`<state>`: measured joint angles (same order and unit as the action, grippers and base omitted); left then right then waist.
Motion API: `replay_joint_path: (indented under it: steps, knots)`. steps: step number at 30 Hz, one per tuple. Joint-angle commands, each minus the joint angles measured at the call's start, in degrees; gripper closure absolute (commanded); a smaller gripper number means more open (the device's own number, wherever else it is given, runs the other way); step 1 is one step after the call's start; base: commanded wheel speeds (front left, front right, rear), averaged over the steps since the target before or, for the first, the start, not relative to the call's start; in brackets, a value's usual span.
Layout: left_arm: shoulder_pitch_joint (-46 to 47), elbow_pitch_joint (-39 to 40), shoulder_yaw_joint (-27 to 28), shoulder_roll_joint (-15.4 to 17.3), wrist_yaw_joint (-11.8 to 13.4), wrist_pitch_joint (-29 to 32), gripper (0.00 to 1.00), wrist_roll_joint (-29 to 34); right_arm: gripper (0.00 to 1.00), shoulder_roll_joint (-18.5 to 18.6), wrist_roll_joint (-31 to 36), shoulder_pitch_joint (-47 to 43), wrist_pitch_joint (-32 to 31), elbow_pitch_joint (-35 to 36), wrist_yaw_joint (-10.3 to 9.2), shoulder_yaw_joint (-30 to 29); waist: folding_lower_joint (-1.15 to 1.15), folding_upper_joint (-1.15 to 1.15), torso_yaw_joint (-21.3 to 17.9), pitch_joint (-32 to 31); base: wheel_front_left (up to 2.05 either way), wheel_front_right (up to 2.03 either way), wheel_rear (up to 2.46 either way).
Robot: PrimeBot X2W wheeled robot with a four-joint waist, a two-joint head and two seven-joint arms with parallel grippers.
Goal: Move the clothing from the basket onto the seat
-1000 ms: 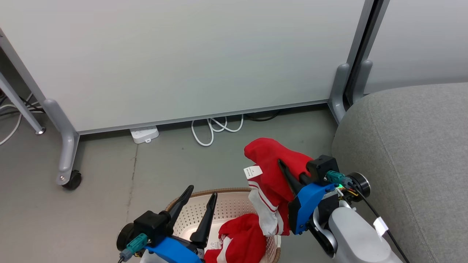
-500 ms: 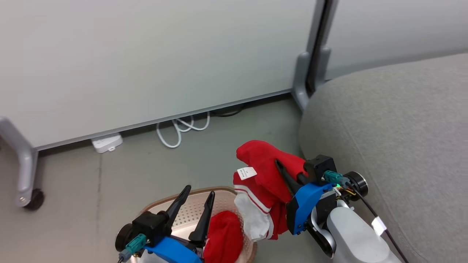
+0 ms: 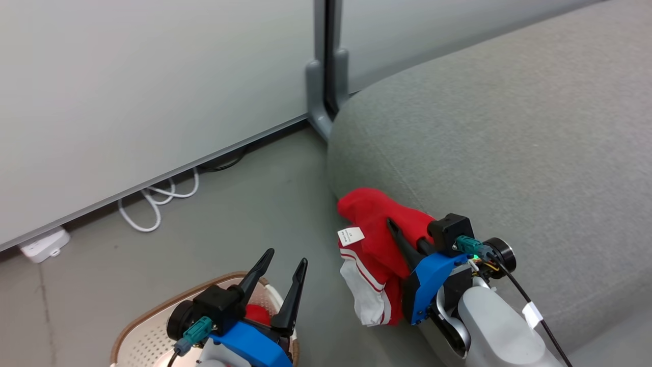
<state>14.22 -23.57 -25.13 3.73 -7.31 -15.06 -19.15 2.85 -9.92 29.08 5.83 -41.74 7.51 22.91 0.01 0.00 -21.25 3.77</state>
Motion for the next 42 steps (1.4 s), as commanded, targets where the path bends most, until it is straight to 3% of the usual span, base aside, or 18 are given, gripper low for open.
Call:
replay_joint_path:
  steps: [1, 9, 18, 24, 28, 30, 38, 42]
  knots:
    - [0.7, 0.0, -0.2, 0.4, -0.2, -0.2, 0.00, -0.1, 1.00, 0.1, -0.1, 0.0, 0.4, 0.0, -0.04, -0.2, -0.01, 0.00, -2.7, 0.4, 0.00, 0.00, 0.00]
    - [1.0, -0.4, -0.7, 0.5, -0.2, -0.2, 0.00, -0.3, 1.00, 0.1, -0.7, -0.4, 0.9, -0.4, -0.04, -0.3, -0.01, 0.00, -5.4, 0.6, 0.00, 0.00, 0.00]
    - [2.1, -0.5, -1.4, 1.0, -0.2, -0.2, 0.00, -0.5, 1.00, 0.1, -0.6, 1.7, 0.5, -1.1, -0.04, -1.9, -0.01, 0.00, -4.1, 1.9, 0.00, 0.00, 0.00]
    - [3.5, 0.1, -2.1, 1.7, -0.2, -0.2, 0.00, 0.1, 1.00, 0.1, 4.0, 10.1, -1.2, -3.3, -0.04, -8.8, -0.01, 0.00, -2.0, 5.4, 0.00, 0.00, 0.00]
    - [6.1, 0.5, -3.6, 2.9, -0.2, -0.2, 0.00, 0.6, 1.00, 2.2, 5.2, 18.2, -3.0, -4.9, -0.04, -15.4, -0.01, 0.00, 0.2, 9.8, 0.00, 0.00, 0.00]
    - [7.8, 0.8, -4.7, 3.7, -0.2, -0.2, 0.00, 0.8, 1.00, 4.4, 5.0, 22.4, -4.0, -5.6, -0.04, -18.4, -0.01, 0.00, 1.4, 12.3, 0.00, 0.00, 0.00]
    - [16.1, 2.7, -10.0, 5.2, -0.2, -0.2, 0.00, 0.6, 1.00, 18.9, 7.5, 32.7, -4.6, -5.3, -0.04, -30.0, -0.01, 0.00, 8.1, 23.1, 0.00, 0.00, 0.00]
    - [19.1, 3.6, -11.3, 5.5, -0.2, -0.2, 0.00, 1.2, 1.00, 22.0, 6.5, 31.8, -3.0, -5.6, -0.04, -37.4, -0.01, 0.00, 10.0, 27.2, 0.00, 0.00, 0.00]
